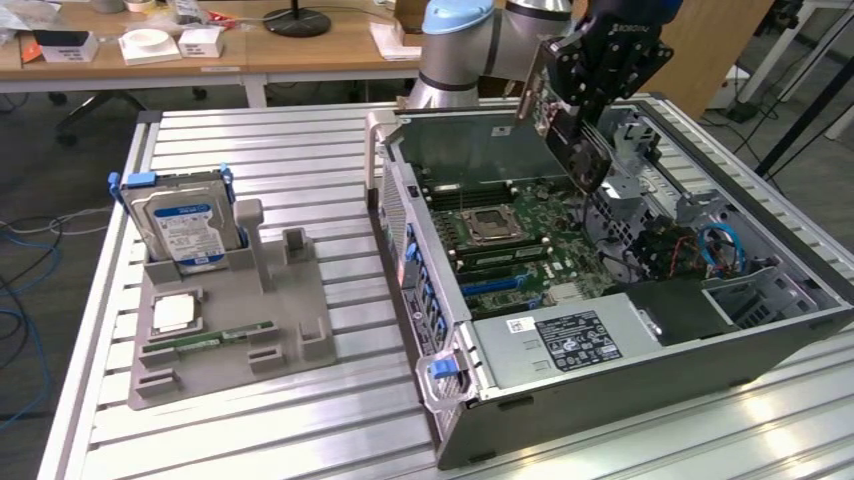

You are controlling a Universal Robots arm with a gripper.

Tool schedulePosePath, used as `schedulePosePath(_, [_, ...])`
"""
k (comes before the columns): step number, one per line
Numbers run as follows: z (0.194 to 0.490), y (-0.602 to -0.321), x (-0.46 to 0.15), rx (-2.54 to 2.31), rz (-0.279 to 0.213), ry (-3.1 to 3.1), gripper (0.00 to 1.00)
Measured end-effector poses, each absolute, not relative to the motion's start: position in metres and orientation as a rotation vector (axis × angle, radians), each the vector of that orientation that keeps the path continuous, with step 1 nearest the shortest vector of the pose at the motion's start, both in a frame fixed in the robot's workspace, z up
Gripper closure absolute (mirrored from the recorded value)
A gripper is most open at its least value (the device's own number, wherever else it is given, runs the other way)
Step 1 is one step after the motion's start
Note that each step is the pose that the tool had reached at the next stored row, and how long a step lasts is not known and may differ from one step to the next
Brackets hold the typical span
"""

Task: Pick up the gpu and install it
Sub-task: 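Pick up the gpu and move the gpu toward the slot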

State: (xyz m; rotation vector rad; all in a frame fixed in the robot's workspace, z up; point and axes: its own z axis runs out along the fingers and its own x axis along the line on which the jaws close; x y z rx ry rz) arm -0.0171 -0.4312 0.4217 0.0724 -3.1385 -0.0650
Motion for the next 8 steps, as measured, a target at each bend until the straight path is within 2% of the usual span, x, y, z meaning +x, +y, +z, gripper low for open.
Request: schedulePosePath(8, [0.4217, -0.4312, -0.0165, 0.097, -0.065, -3.138, 0.74])
